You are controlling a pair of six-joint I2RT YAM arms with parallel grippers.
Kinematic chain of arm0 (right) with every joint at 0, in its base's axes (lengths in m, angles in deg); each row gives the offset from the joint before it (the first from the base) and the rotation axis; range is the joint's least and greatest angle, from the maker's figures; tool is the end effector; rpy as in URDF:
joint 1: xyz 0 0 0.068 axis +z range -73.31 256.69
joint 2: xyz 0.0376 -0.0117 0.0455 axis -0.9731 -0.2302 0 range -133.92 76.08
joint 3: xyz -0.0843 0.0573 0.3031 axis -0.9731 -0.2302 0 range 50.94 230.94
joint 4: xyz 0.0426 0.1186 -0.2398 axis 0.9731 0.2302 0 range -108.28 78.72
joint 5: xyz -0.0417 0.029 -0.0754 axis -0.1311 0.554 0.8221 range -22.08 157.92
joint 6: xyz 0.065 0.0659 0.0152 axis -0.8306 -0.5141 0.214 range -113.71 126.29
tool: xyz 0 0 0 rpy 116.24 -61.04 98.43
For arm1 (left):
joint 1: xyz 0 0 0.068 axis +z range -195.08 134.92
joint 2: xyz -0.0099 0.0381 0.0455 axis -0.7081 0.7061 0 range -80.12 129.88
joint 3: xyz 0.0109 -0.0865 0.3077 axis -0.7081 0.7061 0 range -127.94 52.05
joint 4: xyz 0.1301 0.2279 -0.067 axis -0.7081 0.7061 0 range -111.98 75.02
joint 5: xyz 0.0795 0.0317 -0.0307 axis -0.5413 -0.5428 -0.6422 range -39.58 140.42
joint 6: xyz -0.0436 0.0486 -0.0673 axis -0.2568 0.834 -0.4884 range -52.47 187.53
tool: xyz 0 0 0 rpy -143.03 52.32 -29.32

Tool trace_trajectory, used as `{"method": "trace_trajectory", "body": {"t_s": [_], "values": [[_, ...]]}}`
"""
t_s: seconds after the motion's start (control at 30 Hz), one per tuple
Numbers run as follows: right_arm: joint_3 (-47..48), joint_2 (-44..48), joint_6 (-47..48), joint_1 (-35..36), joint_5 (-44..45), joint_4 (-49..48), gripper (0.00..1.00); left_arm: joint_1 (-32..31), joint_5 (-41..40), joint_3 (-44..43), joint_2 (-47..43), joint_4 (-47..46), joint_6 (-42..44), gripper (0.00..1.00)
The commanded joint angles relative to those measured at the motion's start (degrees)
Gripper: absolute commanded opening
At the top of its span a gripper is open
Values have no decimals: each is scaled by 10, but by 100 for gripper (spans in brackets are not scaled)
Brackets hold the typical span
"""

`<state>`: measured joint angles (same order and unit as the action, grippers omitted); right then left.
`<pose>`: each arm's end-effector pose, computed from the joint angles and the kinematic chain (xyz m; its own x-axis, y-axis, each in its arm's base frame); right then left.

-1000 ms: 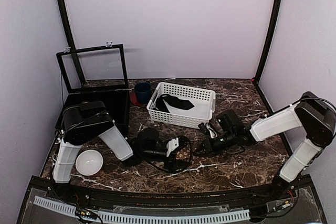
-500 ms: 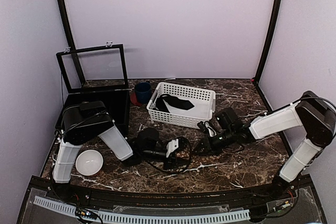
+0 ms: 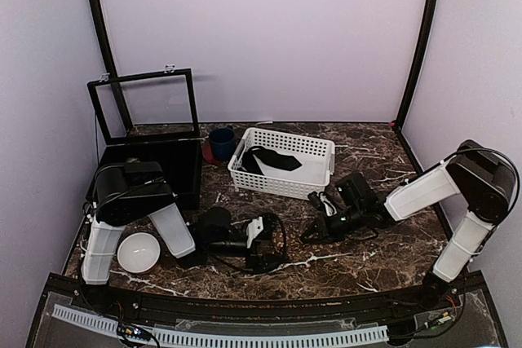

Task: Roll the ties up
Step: Roll the tie at the center of the board.

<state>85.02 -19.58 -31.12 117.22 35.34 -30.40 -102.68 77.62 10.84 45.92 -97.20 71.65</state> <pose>0.2132 0.2422 0.1181 -0.9531 -0.1413 -0.2678 -0.2954 0.6282 0.7198 0.1997 -0.3869 0.0927 -0.0178 0.1474 -0.9889 0.9963 0.0857 -0.0052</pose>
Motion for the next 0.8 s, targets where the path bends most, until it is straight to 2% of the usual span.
{"method": "trace_trajectory", "body": {"t_s": [0.0, 0.13, 0.23, 0.3, 0.37, 0.47, 0.53, 0.63, 0.77], "values": [[-28, -23, -10, -3, 22, -10, 0, -17, -64, 17, 8, -66, -72, 81], [-39, -21, -24, -1, 25, -27, 0, -27, -78, -11, 41, -85, -92, 81], [-44, -16, -31, 3, 26, -35, 0, -29, -85, -35, 66, -84, -102, 75], [-45, -7, -35, 4, 26, -35, 0, -29, -93, -37, 71, -70, -97, 65], [-45, 11, -35, 4, 28, -25, 1, -29, -98, -31, 61, -45, -80, 50], [-33, 38, -27, 3, 32, 13, 13, -29, -100, -18, 32, 21, -44, 32], [-18, 76, -16, -2, 34, 49, 26, -29, -98, -8, 12, 69, -19, 26], [7, 119, -3, -4, 36, 97, 46, -29, -97, -7, -15, 167, 18, 23], [28, 132, -18, 3, 3, 106, 53, -28, -106, -19, -36, 273, 50, 22]]}}
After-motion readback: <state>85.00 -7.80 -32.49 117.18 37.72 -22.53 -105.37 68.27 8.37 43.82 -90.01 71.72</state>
